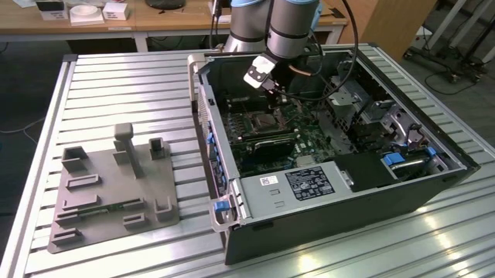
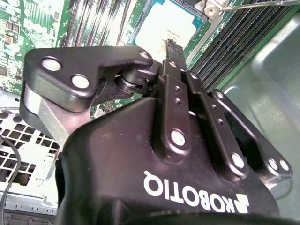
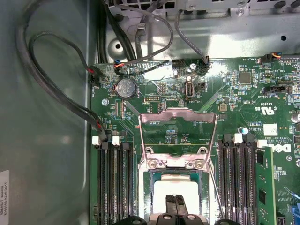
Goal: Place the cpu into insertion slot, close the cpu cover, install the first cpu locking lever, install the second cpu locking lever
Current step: 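Place the cpu into insertion slot, then close the cpu cover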
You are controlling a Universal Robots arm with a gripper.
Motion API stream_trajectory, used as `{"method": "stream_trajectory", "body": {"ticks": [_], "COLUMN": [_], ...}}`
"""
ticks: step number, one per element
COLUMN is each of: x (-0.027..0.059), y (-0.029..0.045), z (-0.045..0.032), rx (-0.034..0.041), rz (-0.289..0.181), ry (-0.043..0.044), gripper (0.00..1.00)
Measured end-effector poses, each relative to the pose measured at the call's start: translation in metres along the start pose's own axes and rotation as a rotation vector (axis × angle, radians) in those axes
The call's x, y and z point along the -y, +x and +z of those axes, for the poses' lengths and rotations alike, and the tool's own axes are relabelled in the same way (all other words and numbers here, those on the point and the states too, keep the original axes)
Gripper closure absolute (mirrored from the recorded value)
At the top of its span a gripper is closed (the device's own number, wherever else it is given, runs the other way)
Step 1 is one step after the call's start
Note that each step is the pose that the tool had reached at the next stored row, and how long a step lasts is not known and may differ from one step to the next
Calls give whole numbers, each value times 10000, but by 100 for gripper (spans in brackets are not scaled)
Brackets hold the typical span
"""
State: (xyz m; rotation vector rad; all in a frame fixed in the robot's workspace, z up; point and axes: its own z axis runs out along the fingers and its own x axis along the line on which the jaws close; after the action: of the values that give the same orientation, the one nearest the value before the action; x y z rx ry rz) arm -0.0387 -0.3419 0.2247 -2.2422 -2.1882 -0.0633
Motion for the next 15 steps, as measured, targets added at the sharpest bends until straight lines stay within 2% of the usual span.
{"method": "stream_trajectory", "body": {"ticks": [5,7,15], "x": [0,-1,-1], "y": [0,2,2], "z": [-1,-42,-45], "rx": [-1,0,0], "rz": [0,0,0], "ry": [-1,5,5], "gripper": [89,89,89]}}
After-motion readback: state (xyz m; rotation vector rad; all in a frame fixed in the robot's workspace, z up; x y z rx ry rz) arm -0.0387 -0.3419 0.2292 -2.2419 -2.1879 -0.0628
